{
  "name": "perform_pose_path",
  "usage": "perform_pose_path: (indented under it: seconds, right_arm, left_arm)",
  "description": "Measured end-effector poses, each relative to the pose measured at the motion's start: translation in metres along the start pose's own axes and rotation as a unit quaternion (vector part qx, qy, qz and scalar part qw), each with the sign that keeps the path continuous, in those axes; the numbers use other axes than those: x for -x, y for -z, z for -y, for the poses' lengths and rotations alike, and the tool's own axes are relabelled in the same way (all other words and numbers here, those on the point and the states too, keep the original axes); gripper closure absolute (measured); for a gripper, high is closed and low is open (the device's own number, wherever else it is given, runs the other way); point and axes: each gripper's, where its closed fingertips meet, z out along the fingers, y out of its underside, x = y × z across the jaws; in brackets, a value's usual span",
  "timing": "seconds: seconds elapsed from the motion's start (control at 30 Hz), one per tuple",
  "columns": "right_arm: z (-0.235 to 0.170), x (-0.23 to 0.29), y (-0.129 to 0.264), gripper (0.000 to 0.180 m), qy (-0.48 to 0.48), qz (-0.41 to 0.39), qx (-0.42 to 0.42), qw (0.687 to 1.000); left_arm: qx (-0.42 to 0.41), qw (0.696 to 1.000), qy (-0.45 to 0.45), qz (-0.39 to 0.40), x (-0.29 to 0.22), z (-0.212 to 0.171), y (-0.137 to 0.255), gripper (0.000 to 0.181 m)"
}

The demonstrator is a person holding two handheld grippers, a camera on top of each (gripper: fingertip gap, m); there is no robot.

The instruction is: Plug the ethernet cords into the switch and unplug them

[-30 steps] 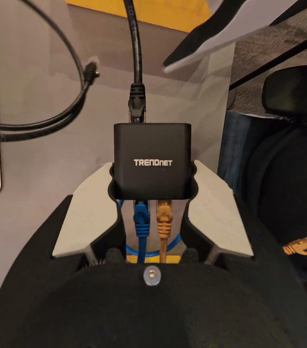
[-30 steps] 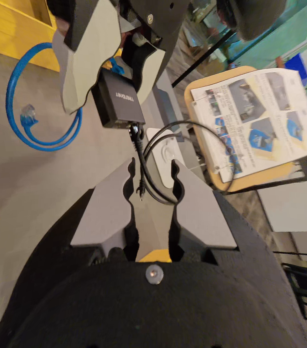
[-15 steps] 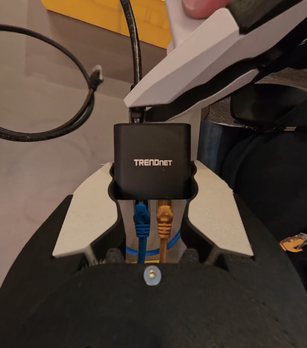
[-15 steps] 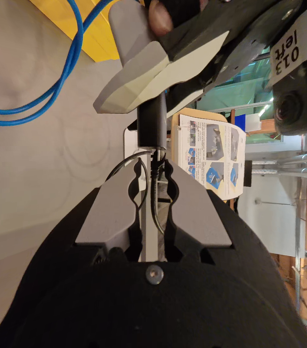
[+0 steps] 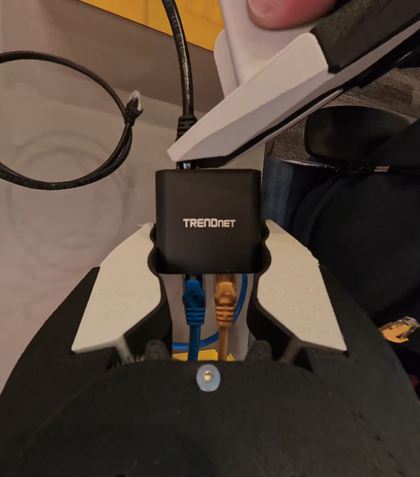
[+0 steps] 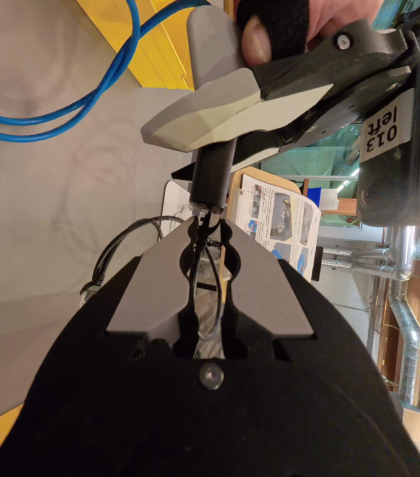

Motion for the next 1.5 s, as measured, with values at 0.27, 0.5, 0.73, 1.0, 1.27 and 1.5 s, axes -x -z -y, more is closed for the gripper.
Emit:
perform_pose_path:
  seconds: [0.27, 0.5, 0.73, 1.0, 1.27, 1.5]
  right_arm:
    - [0.001, 0.004, -0.001, 0.167, 0.014, 0.007, 0.003, 1.000]
    - [0.002, 0.008, 0.003, 0.169, 0.005, 0.042, 0.015, 0.999]
    - [0.002, 0.010, 0.002, 0.169, -0.032, 0.048, -0.005, 0.998]
    - [0.006, 0.014, 0.003, 0.168, -0.031, 0.061, -0.007, 0.998]
    - [0.005, 0.017, 0.007, 0.170, 0.020, 0.067, 0.022, 0.997]
    - [0.001, 0.010, 0.014, 0.170, -0.002, 0.055, 0.057, 0.997]
  left_arm:
    - [0.005, 1.000, -0.001, 0.000, -0.001, -0.001, -0.002, 0.107]
    - [0.005, 1.000, -0.001, -0.011, -0.005, 0.000, -0.005, 0.107]
    - [-0.007, 0.999, 0.009, -0.033, -0.006, 0.000, -0.006, 0.107]
    - [-0.006, 0.999, 0.014, -0.044, -0.010, -0.002, -0.006, 0.107]
    - [-0.024, 0.998, 0.018, -0.061, -0.013, 0.000, -0.007, 0.107]
    - [-0.065, 0.996, 0.021, -0.058, -0.017, 0.009, -0.006, 0.107]
